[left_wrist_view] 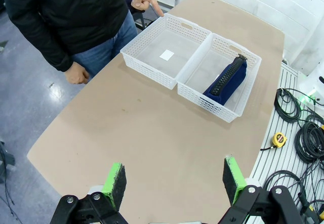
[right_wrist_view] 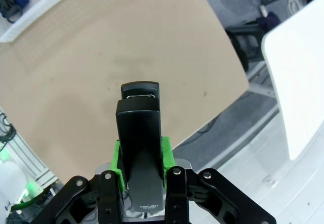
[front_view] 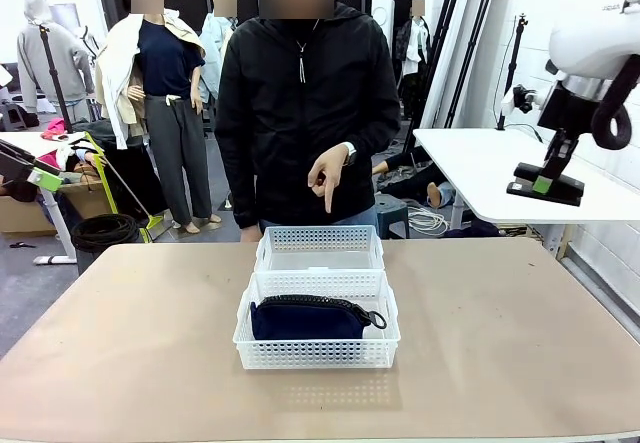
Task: Distribute items into two baskets.
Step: Place the picked Stapler into the Organizing basket as instructed by the person.
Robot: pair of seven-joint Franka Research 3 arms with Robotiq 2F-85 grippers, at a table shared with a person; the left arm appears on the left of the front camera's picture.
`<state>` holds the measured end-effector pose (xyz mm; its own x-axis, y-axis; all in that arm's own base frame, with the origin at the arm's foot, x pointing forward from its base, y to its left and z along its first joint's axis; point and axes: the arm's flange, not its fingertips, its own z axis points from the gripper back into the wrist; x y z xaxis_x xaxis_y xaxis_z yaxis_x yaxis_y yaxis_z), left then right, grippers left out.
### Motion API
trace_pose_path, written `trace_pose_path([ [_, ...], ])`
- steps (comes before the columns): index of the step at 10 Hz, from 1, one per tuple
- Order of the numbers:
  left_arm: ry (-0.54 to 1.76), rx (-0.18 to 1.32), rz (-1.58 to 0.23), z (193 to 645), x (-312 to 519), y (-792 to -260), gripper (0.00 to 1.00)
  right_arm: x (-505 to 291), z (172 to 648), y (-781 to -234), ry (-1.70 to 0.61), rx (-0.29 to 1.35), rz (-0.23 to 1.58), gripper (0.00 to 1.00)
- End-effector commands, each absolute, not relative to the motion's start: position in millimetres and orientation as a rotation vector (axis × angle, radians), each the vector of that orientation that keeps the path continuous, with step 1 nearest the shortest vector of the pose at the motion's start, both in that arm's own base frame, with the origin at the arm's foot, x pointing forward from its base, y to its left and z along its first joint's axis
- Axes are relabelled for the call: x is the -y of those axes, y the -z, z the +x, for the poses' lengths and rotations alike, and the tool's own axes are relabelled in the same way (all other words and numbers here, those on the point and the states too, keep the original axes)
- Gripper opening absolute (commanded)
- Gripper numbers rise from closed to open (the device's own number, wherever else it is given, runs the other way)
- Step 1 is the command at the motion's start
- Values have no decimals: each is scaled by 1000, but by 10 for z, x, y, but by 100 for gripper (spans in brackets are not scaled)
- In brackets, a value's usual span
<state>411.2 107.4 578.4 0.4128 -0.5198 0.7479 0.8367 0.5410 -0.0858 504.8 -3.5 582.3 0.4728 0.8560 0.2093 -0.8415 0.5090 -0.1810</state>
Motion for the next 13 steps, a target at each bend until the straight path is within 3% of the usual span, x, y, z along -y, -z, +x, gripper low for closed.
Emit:
trace_pose_path([
  [1, 898, 745, -510, 4098, -1081, -5786, 100, -70, 5286, -5884, -1120, 281, 6, 0],
  [8, 898, 745, -510, 4098, -1081, -5786, 100, -940, 5760, -5682, -1348, 186, 96, 0],
  [13, 898, 745, -510, 4098, -1081, -5786, 100, -1849, 6129, -5516, -1509, 135, 59, 0],
])
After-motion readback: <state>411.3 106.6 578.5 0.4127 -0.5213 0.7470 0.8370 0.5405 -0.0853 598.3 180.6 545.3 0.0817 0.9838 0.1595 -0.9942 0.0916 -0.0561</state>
